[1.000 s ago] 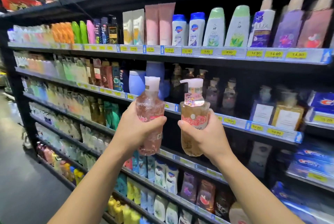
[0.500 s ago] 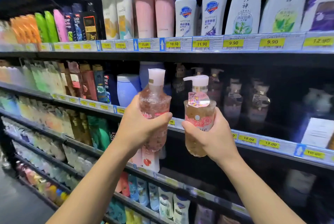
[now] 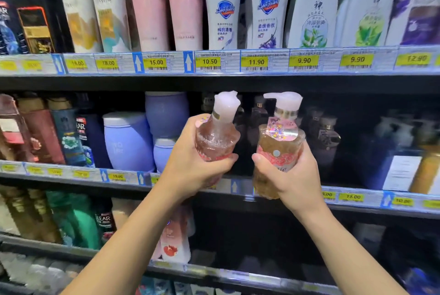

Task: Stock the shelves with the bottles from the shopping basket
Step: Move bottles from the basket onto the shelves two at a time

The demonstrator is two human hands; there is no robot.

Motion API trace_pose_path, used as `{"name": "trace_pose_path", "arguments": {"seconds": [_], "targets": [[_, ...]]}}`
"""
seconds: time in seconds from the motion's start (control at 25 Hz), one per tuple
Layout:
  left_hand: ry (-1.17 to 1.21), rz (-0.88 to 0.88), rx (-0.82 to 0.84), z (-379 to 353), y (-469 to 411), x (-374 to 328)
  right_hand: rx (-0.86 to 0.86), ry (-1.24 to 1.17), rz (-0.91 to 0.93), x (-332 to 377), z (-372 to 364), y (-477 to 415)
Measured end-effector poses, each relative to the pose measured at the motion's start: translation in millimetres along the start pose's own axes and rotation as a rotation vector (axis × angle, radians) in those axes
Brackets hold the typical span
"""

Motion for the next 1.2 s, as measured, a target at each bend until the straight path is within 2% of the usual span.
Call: {"name": "trace_pose_path", "arguments": {"seconds": [0.2,0.4,0.6,0.8,1.0,1.2], "targets": [[-0.05,-0.017,0.109,-14,-36,27,-0.129,0.089,0.016,9,11,-1],[0.026,0.138,0.211,-40,-53,58,-0.215,0.163,0.033,11,28,4],[0.081,0.292,0.156,-47,-67,93,-0.238,0.195,0.046,13,41,3],[0.238,0.343,0.147,-55,-81,106,-0.229,0.173,0.051,10,39,-3],[0.117,0.316,0.188,-64,-99,110,-0.188,0.158,0.023,-1,27,-9],[-0.009,0.299,0.148,-65,-107,105,-0.154,0.139,0.016,-7,17,-10]]}}
Point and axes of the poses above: each hand's wrist, its own y-axis away from the middle knuckle, its own z-axis out of the back of the hand, x = y × z, the point moved 8 cm from there along -y, towards the middle knuckle, and after that the axes turned 4 degrees about z, right-handed, at the moved point
